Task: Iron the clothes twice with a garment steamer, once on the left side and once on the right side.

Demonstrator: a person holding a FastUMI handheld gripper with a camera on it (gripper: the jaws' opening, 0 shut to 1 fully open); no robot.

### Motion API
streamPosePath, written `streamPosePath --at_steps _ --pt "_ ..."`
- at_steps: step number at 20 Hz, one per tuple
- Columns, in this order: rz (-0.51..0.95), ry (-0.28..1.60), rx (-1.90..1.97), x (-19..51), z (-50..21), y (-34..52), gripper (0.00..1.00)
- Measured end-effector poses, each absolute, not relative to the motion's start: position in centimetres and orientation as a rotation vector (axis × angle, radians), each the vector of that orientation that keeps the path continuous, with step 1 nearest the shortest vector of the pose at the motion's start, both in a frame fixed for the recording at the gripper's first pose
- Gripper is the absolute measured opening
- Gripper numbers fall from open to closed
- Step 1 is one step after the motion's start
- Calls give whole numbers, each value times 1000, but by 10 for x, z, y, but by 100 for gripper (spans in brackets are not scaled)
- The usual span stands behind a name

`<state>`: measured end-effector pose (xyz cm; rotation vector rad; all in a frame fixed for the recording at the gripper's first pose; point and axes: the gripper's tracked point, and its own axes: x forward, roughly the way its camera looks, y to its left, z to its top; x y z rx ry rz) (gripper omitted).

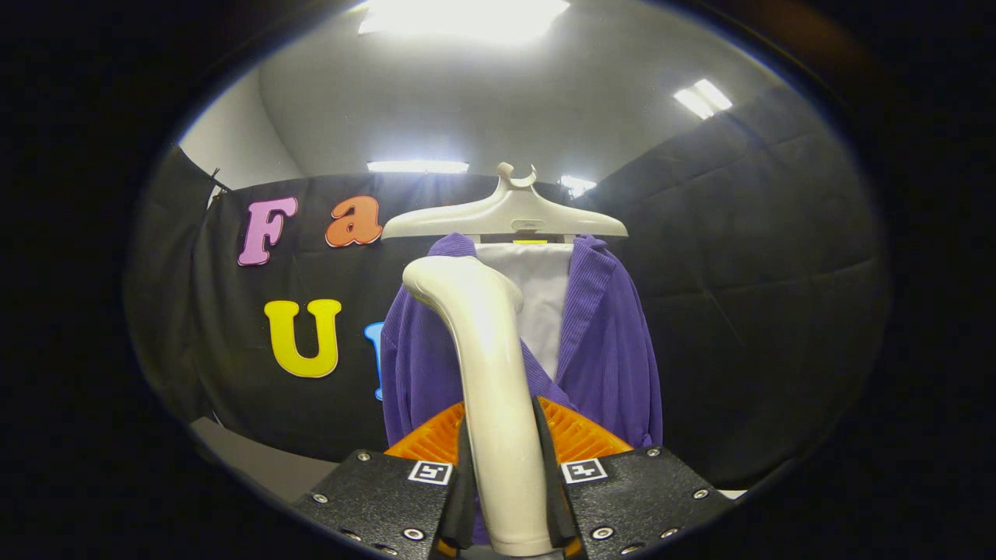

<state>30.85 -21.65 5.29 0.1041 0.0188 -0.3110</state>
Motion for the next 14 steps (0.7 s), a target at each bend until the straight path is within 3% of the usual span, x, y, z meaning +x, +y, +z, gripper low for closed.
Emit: streamPosePath --at_steps 14 --pt "-302 164 84 307 -39 -208 36"
